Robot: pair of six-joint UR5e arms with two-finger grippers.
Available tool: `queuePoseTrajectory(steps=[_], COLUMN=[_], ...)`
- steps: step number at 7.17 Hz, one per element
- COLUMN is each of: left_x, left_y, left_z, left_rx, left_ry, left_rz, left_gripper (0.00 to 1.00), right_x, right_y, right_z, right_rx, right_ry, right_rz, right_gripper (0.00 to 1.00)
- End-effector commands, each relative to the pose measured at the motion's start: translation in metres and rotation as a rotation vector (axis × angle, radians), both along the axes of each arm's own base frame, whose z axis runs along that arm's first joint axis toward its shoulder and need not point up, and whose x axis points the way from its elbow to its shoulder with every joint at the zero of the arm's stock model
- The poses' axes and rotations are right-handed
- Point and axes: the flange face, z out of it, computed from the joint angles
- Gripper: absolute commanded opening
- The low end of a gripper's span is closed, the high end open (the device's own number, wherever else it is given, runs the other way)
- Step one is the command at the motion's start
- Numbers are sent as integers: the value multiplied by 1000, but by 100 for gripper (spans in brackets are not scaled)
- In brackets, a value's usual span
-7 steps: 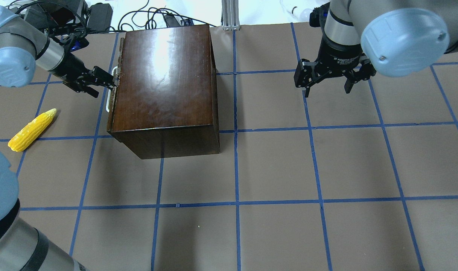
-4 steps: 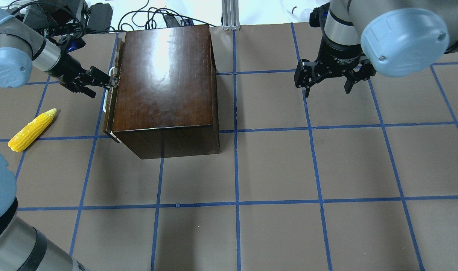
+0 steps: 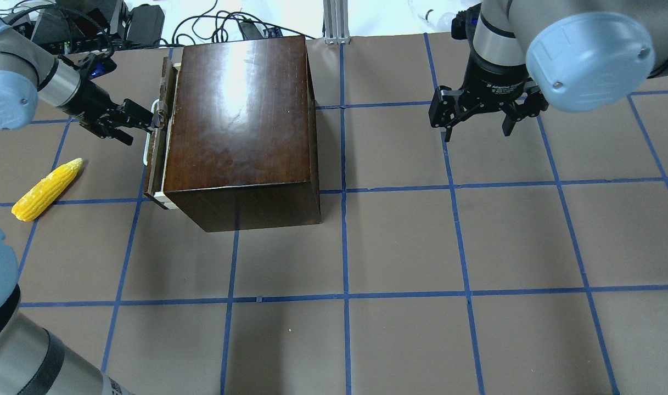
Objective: Open drawer and put corn inside
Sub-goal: 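Pull the drawer handle outward with the left gripper, sliding the drawer open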
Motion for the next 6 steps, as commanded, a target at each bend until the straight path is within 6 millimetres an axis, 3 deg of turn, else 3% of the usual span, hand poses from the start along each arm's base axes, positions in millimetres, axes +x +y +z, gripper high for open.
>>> queuePoseTrajectory(steps=[1, 6], left_x=[4, 15], left_y=[1, -10], left_z=[0, 12], left_rx=[-6, 16], left_ry=[-2, -30], left_rz=[-9, -43], left_gripper=[100, 100], right_x=[0, 0], right_y=[0, 0], right_z=[0, 0], right_rx=[1, -1], right_ry=[0, 0], right_rz=[0, 0], right_gripper=[100, 100])
